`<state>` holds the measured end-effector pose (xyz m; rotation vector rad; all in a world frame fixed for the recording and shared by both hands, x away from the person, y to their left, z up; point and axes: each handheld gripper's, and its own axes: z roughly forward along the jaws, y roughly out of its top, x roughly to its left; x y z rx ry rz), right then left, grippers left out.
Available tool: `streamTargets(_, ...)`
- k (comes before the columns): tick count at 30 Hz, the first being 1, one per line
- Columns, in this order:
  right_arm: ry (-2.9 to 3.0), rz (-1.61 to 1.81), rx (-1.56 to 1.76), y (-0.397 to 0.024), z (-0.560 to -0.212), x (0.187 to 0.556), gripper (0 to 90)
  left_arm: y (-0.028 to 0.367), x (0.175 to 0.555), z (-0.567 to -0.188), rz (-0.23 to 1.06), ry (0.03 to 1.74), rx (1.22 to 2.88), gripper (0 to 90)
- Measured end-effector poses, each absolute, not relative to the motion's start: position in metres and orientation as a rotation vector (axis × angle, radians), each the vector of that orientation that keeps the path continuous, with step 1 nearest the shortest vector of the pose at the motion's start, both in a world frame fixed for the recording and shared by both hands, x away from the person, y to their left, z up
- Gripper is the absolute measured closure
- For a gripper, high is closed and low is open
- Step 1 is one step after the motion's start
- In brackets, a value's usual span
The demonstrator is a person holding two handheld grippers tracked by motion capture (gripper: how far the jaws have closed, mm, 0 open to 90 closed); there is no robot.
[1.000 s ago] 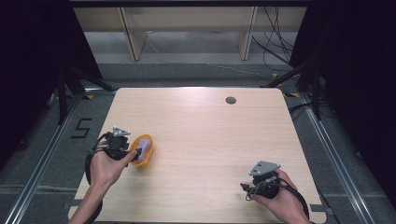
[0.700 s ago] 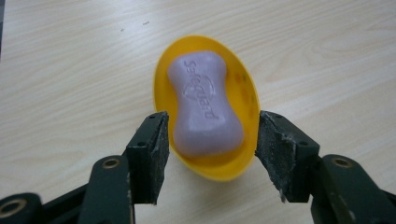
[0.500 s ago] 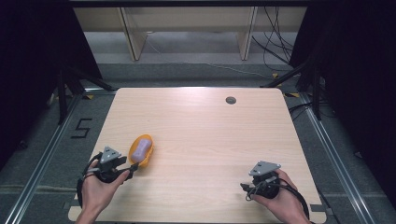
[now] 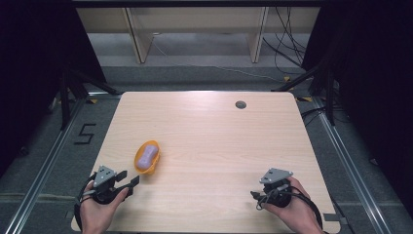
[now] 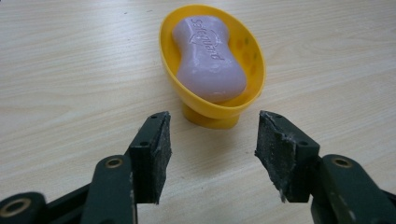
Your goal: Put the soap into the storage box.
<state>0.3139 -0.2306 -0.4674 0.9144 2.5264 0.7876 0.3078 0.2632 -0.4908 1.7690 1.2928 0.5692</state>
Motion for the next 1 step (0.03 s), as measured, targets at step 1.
streamTargets(1, 2.524, 0.79, 0.922, -0.2305, -0.4675, 0.3137, 39.6, 0.2632, 0.3078, -0.4908, 0.569, 1.293, 1.769, 44.3)
